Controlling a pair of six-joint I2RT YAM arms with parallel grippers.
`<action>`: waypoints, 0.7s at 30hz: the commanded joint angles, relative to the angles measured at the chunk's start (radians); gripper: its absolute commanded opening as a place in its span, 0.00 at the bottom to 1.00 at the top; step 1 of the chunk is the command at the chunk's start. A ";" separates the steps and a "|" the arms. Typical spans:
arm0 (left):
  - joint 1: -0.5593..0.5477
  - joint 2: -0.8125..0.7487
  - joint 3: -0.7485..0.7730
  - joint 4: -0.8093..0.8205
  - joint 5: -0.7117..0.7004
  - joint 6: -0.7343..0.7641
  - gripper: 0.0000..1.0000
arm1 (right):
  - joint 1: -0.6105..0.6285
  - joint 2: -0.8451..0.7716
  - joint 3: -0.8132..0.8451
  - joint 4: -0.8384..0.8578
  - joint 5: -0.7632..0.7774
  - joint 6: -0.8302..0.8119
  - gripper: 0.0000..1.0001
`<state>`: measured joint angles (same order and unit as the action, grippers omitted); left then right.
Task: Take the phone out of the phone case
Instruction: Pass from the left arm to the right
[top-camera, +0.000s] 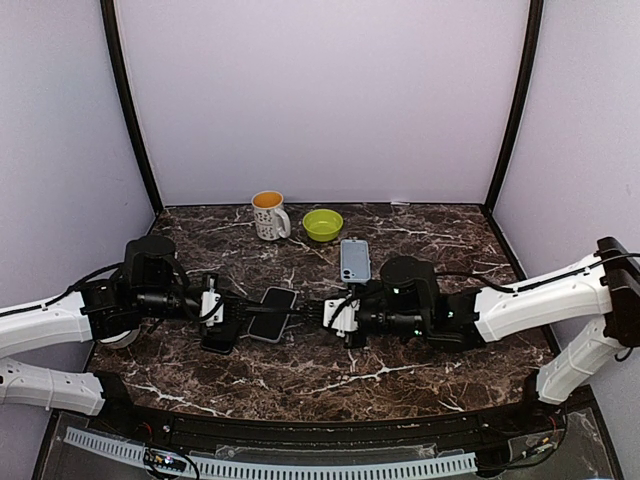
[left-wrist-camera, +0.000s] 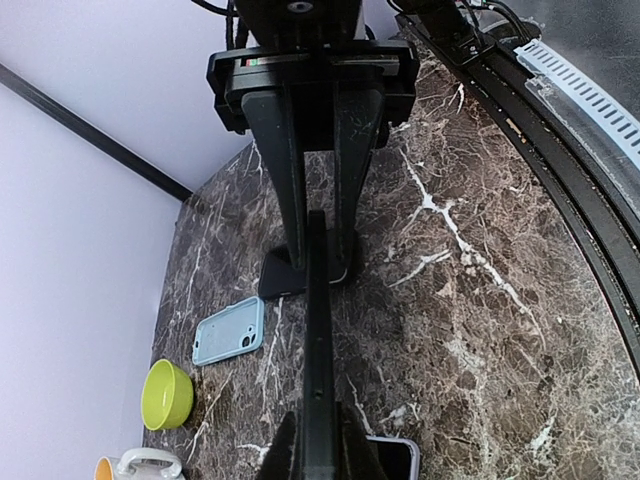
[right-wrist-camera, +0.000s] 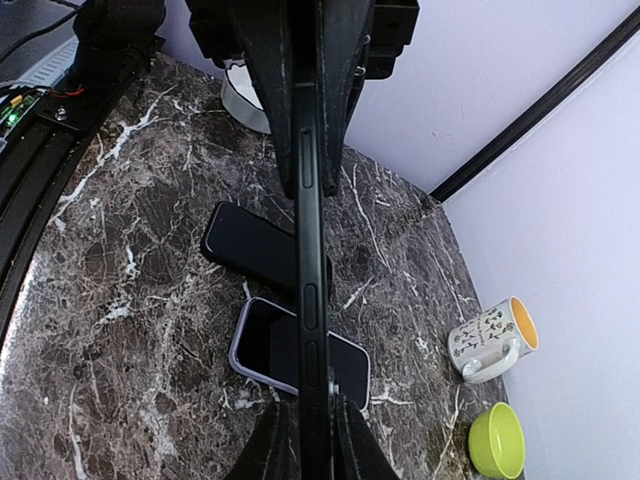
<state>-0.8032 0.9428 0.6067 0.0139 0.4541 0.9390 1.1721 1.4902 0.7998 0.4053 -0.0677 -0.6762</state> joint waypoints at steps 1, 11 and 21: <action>0.003 -0.013 0.034 0.070 0.008 -0.008 0.00 | 0.019 0.014 -0.004 0.058 0.036 -0.001 0.12; 0.003 -0.015 0.027 0.075 0.019 0.000 0.22 | 0.032 0.004 -0.034 0.164 0.155 0.062 0.00; 0.003 -0.042 0.000 0.141 -0.007 -0.030 0.99 | -0.029 -0.055 -0.029 0.146 0.304 0.299 0.00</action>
<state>-0.8028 0.9279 0.6067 0.0998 0.4538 0.9245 1.1847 1.4940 0.7620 0.4728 0.1329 -0.5339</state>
